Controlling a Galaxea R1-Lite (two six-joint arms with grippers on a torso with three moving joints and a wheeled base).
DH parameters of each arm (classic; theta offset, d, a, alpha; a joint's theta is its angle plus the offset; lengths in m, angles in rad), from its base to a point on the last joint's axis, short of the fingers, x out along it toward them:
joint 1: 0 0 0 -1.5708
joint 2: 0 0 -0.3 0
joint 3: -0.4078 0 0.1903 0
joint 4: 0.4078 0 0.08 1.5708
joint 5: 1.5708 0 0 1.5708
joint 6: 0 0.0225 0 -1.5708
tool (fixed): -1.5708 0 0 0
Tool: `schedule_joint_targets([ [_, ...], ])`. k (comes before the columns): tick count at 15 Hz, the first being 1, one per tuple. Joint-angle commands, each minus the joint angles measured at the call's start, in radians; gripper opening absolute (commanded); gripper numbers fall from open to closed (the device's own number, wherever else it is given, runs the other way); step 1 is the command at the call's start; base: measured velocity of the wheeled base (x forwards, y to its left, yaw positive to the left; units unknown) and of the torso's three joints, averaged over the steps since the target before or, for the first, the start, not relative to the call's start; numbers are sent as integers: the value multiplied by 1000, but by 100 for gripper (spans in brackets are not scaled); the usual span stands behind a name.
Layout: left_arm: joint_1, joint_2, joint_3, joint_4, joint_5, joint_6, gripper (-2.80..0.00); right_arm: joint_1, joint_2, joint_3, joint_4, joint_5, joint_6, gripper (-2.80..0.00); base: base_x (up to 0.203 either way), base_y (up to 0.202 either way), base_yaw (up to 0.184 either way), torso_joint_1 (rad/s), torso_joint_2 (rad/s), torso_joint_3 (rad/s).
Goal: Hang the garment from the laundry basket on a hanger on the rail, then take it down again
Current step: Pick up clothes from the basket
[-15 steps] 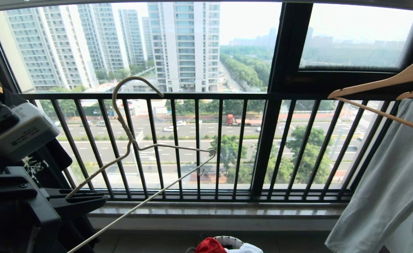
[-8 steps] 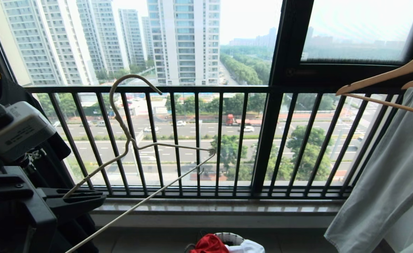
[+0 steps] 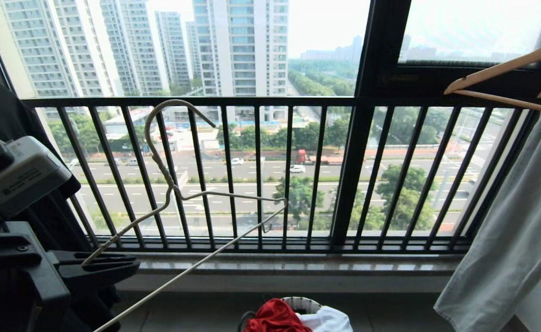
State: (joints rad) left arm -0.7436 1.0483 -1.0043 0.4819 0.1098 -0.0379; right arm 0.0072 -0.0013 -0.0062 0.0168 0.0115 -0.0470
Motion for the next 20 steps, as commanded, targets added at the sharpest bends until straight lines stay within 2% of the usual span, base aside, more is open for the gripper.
schedule_joint_targets([
  [1, 1, -4, 1, 3, -2, 0, -280, 0, 1, 0, 0, 1, -1, -280, 0, 0, 0, -232, 549, 309],
  [20, 0, -7, 0, 3, -21, 0, -280, 0, 1, 0, 0, -1, 4, -280, 0, 0, 0, -184, 498, 313],
])
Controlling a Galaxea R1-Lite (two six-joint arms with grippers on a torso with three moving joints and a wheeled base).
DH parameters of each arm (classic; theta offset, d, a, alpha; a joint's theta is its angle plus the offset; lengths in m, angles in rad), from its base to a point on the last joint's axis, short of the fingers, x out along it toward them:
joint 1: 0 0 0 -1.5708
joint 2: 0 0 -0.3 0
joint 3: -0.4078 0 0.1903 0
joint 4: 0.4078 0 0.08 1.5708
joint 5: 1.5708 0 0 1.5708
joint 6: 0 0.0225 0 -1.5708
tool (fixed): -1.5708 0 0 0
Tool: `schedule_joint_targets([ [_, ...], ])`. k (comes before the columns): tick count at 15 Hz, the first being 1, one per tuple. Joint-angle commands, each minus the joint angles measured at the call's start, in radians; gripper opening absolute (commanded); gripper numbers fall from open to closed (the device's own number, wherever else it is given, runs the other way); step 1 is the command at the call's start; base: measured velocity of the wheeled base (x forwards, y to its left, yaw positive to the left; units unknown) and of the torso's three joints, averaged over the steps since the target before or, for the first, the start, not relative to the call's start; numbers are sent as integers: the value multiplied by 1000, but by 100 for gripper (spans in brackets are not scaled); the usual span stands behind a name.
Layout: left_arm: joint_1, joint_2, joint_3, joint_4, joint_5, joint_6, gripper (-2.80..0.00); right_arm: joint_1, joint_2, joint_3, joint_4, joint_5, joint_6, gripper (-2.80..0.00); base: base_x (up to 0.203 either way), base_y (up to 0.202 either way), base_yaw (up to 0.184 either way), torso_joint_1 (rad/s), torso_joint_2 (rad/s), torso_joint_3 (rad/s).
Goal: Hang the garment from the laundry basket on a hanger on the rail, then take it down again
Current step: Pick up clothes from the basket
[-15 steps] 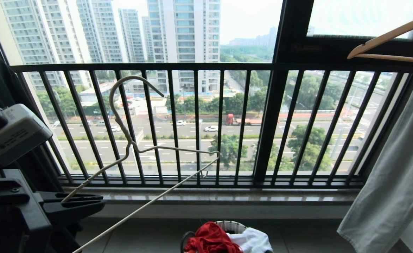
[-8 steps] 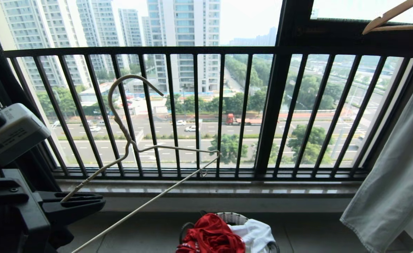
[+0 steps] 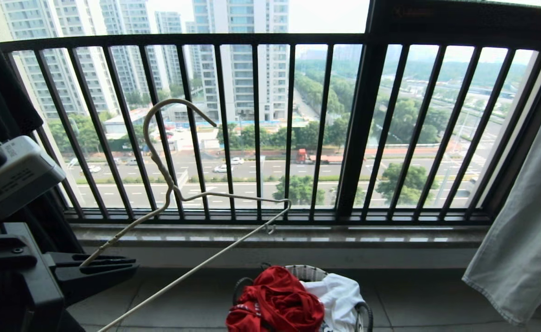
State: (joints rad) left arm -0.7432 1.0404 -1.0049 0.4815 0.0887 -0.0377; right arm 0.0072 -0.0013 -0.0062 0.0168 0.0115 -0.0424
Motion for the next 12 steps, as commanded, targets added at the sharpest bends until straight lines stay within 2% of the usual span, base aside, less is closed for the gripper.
schedule_joint_targets([
  [1, -1, 1, 2, 3, 0, -1, -280, 0, 1, 0, 0, -1, -1, -280, 0, 0, 0, -112, 454, 342],
  [7, -1, -5, 2, 3, -15, -1, -280, 0, 1, 0, 0, -1, -1, -280, 0, 0, 0, -66, 419, 347],
  [12, -1, -4, 2, 3, -17, -1, -280, 0, 1, 0, 0, 1, -2, -280, 0, 0, 0, -6, 64, 60],
])
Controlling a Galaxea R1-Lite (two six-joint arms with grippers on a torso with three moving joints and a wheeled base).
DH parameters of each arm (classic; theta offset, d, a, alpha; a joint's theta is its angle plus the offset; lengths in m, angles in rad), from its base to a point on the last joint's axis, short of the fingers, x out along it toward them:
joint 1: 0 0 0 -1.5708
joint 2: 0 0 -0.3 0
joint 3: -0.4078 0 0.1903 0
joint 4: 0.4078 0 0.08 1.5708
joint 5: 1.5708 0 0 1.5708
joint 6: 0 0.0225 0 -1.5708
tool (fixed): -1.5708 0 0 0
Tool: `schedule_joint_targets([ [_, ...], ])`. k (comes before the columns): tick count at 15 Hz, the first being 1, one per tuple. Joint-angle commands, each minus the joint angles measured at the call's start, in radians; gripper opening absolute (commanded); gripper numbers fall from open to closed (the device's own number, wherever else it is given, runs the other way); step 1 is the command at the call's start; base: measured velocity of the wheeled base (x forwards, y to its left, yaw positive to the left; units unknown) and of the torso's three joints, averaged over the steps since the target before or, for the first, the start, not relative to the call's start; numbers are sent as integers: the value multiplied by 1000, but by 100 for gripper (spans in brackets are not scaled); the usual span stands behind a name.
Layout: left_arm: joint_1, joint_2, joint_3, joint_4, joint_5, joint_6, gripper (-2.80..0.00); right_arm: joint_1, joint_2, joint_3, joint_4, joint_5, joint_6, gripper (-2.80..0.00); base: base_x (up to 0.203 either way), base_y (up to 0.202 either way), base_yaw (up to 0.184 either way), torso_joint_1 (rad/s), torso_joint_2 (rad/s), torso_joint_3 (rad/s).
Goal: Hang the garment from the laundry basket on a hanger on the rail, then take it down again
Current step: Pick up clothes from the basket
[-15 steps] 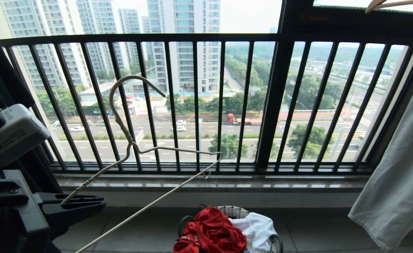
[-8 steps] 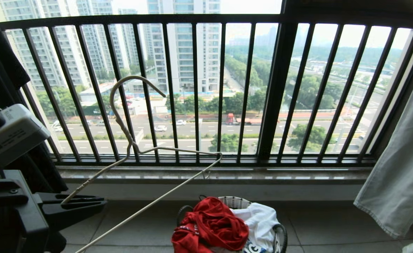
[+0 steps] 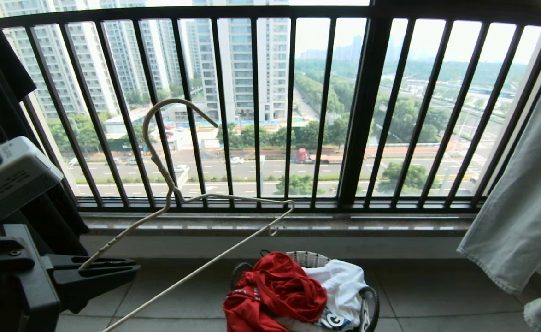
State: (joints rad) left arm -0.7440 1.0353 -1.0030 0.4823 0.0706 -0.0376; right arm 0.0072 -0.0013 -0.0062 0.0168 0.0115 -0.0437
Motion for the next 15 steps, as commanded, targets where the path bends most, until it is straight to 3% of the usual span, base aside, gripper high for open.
schedule_joint_targets([
  [1, 0, 2, 0, 2, 1, -1, -280, 0, 1, 0, 0, -1, 1, -280, 0, 0, 0, 0, 0, 0],
  [15, 1, -11, -3, -1, 1, -1, -280, 0, 1, 0, 0, -1, 1, -280, 0, 0, 0, 0, 0, 0],
])
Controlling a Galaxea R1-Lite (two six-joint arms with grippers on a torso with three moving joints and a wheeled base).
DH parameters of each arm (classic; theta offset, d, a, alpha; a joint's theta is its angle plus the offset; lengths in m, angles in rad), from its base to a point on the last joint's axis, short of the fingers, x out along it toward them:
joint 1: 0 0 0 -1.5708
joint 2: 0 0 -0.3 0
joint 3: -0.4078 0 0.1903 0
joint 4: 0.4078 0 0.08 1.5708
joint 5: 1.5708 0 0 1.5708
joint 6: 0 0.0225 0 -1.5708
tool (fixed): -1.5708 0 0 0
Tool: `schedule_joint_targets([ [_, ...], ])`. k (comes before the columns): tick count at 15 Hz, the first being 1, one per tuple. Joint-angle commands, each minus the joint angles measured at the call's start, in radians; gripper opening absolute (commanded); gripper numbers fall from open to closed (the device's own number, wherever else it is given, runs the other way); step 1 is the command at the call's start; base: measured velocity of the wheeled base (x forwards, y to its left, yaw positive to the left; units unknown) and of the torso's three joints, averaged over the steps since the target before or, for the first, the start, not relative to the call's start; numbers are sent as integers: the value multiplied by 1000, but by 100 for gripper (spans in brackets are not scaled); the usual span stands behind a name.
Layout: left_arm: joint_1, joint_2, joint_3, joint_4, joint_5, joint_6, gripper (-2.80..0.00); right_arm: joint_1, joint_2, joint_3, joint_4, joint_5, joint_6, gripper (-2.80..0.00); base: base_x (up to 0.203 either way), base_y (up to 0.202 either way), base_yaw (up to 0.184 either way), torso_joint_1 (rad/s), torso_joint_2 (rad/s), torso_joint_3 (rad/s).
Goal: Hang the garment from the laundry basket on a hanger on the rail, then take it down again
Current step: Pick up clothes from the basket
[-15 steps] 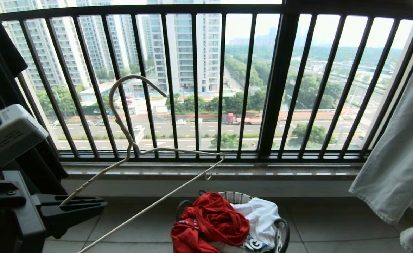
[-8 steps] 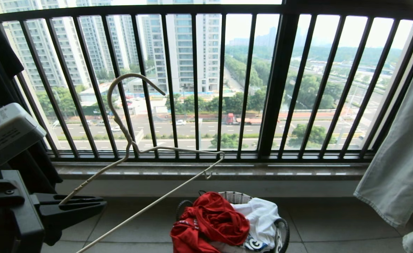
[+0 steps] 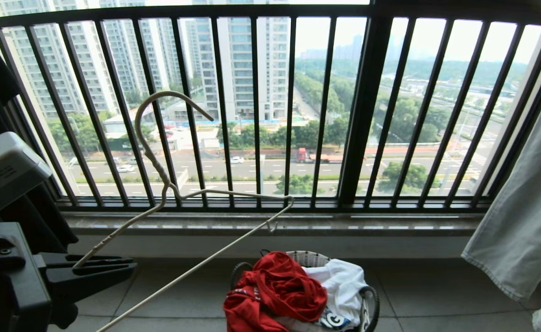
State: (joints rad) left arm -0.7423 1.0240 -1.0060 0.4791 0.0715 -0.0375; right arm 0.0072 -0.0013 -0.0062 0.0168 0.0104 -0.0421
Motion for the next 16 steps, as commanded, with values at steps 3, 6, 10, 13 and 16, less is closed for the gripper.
schedule_joint_targets([
  [3, 0, 1, 0, 3, 1, -1, -280, 0, 1, 0, 0, 0, -1, -280, 0, 0, 0, -2, 3, -157],
  [6, 0, 1, 0, 3, 2, -1, -280, 0, 1, 0, 0, 0, -1, -280, 0, 0, 0, 2, 2, -190],
  [10, 0, -1, 0, 3, 2, -1, -280, 0, 1, 0, 0, 0, -1, -280, 0, 0, 0, 3, 5, -202],
  [13, 0, 1, 0, 3, 1, -1, -280, 0, 1, 0, 0, 0, -1, -280, 0, 0, 0, 4, 1, -190],
  [16, 0, 1, 0, 3, 2, -1, -280, 0, 1, 0, 0, 0, -1, -280, 0, 0, 0, 4, 3, -200],
])
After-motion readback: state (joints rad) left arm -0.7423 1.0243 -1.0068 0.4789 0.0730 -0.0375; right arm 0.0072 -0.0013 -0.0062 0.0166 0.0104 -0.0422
